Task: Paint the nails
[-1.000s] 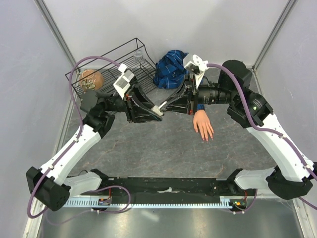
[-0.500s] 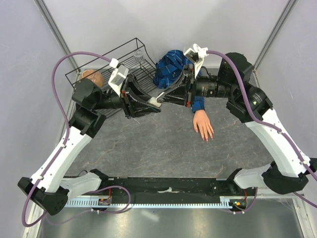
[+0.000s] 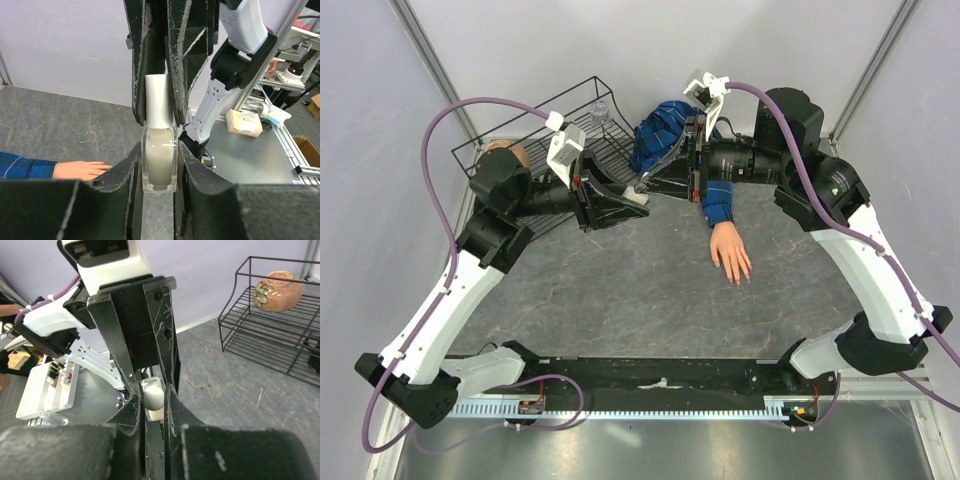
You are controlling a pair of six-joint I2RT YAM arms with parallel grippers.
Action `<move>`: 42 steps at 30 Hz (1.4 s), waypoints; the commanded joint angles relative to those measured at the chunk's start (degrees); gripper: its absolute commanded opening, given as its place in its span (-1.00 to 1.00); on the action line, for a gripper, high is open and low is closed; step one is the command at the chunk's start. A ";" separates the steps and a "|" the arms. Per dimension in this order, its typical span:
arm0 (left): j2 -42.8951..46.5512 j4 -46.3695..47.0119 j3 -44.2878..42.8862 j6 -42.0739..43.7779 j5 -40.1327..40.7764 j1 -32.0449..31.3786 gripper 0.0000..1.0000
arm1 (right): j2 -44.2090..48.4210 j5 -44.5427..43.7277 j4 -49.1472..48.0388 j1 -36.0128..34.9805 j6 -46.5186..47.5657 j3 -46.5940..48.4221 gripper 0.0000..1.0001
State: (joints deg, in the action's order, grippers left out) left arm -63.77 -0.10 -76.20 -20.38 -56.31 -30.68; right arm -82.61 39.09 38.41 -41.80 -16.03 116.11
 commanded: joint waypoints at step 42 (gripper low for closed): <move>-3.21 6.34 0.53 17.58 51.14 -17.75 -0.96 | -2.82 -44.10 10.37 -6.19 -7.17 7.99 -0.39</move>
State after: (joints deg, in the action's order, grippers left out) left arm -68.05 1.89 -74.61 -3.36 -5.23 -48.14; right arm -85.36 -5.02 49.08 -47.68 -23.99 124.64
